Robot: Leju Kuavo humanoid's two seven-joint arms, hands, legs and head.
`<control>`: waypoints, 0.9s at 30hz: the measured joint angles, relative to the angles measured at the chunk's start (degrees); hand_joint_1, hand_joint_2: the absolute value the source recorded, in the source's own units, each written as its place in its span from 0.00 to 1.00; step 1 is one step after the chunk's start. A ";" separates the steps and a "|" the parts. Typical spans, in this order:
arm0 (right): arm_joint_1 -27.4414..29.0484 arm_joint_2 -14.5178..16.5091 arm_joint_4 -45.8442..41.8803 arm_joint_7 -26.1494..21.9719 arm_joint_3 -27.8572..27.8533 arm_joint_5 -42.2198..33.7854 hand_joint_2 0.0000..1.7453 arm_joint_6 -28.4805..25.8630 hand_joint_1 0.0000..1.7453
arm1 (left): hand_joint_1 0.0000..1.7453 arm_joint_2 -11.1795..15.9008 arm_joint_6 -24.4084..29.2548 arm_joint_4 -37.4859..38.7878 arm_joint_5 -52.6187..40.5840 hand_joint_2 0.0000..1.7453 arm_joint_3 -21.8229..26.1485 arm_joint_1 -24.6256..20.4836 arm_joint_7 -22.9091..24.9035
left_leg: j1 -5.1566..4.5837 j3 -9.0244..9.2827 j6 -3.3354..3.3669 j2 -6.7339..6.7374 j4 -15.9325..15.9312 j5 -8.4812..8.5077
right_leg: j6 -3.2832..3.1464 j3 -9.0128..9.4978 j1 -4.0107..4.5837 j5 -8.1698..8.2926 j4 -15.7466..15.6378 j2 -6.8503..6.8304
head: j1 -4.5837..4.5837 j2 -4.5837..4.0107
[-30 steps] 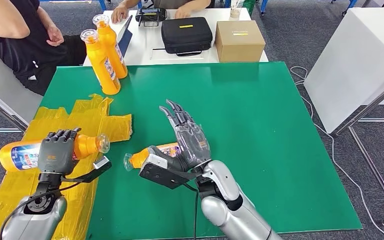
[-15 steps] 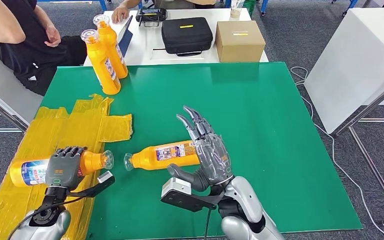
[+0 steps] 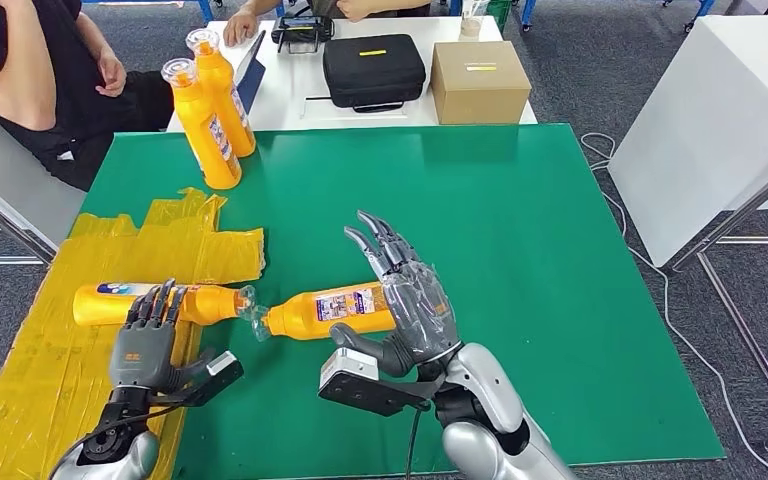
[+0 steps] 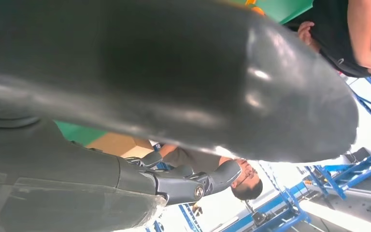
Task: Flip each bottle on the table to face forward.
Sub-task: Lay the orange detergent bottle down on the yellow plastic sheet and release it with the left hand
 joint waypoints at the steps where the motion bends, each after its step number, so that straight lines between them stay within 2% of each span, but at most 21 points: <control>1: -0.12 -0.10 0.21 0.00 0.01 -0.07 0.00 0.05 0.00 | 0.00 -0.20 -0.04 -0.37 0.59 0.00 0.16 0.36 -0.25 | 0.00 0.00 0.00 0.00 0.00 0.00 | 0.00 0.00 0.00 0.00 0.00 0.00 | 0.00 0.01; 7: -0.38 -0.64 1.25 0.14 0.07 -0.20 0.00 0.14 0.00 | 0.00 -0.95 -0.33 -2.05 2.83 0.00 0.90 1.70 -1.00 | 0.00 0.00 0.00 -0.01 0.00 0.00 | 0.00 0.00 0.00 0.00 0.00 -0.01 | -0.02 0.00; 10: -0.51 -0.83 1.71 0.72 0.12 -0.27 0.00 0.45 0.00 | 0.00 -1.22 -1.10 -3.38 7.03 0.00 1.39 2.35 -2.74 | 0.01 0.00 0.00 0.00 0.00 0.00 | 0.00 0.00 0.01 0.00 0.00 -0.01 | -0.02 0.00; 12: -0.73 -1.04 2.20 1.16 0.15 -0.26 0.00 1.08 0.00 | 0.00 -1.40 -2.42 -5.17 13.24 0.00 2.07 3.07 -5.21 | 0.01 0.00 0.00 0.00 0.00 0.00 | 0.00 0.00 0.01 0.00 0.00 0.00 | -0.02 0.01; 16: -1.91 -1.67 4.93 1.80 -0.10 -0.23 0.00 3.89 0.00 | 0.00 -1.83 -7.26 -13.71 32.24 0.00 4.60 5.92 -10.25 | 0.02 0.01 0.00 0.01 0.00 0.00 | 0.00 -0.01 0.02 0.00 0.00 0.02 | -0.02 0.01; 18: -2.51 -1.99 6.45 1.87 -0.42 -0.14 0.00 4.57 0.00 | 0.00 -1.92 -8.71 -18.04 36.89 0.00 5.89 7.06 -11.08 | 0.01 0.00 0.00 -0.02 0.00 0.00 | 0.00 -0.01 0.01 0.00 0.00 -0.02 | -0.01 0.01; 22: -3.40 -2.34 8.27 2.66 -0.70 0.81 1.00 5.61 0.00 | 0.00 -2.00 -9.50 -23.39 41.54 0.00 7.57 8.59 -12.86 | 0.01 -0.02 0.00 -0.04 0.00 0.00 | 0.00 0.00 0.01 0.00 0.00 -0.04 | -0.02 0.01; 27: -7.28 -2.51 14.00 7.53 -1.35 6.08 1.00 10.92 0.00 | 0.00 -2.31 -13.56 -32.27 64.99 0.00 10.69 10.06 -17.77 | 0.01 -0.02 0.00 0.00 0.00 0.01 | 0.01 0.00 0.01 0.01 0.00 -0.01 | -0.01 0.00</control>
